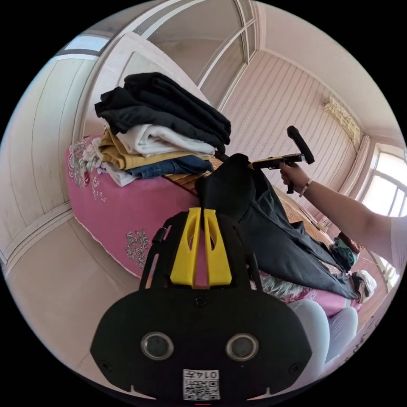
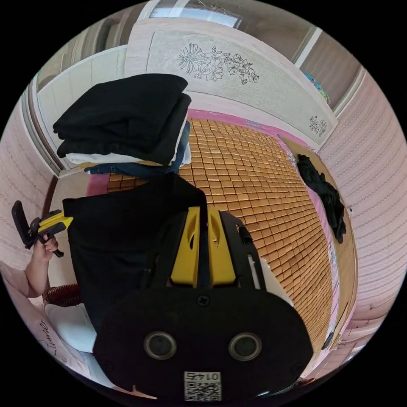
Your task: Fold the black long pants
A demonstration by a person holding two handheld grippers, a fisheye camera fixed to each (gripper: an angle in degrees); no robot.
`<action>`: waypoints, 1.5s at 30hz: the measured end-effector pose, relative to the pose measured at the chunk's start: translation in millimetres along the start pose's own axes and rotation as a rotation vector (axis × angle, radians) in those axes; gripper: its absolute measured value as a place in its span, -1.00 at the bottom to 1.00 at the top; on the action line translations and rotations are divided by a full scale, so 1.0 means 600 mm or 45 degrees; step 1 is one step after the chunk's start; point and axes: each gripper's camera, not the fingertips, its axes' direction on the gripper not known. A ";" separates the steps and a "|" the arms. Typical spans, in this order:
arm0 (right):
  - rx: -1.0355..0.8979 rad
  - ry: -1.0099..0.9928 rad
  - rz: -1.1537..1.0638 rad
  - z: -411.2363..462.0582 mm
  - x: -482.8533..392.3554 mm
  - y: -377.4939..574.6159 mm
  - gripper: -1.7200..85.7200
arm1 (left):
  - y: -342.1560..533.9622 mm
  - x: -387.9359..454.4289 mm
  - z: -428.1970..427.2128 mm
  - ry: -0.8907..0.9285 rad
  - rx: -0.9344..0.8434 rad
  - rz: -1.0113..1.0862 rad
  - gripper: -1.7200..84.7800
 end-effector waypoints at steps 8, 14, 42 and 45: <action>0.063 -0.052 -0.036 0.063 -0.044 -0.028 -0.86 | -0.009 0.008 -0.027 -0.159 0.010 0.116 -0.80; -0.152 -0.038 0.015 0.153 -0.036 -0.039 -0.85 | 0.001 0.035 0.045 -0.134 -0.109 0.180 -0.82; 0.407 0.141 0.977 -0.529 -0.007 0.988 -0.93 | 0.223 0.394 -0.046 0.012 -0.265 0.497 -0.85; 0.388 0.289 1.190 -0.602 -0.051 1.137 -0.92 | 0.220 0.514 -0.030 0.100 -0.236 0.628 -0.84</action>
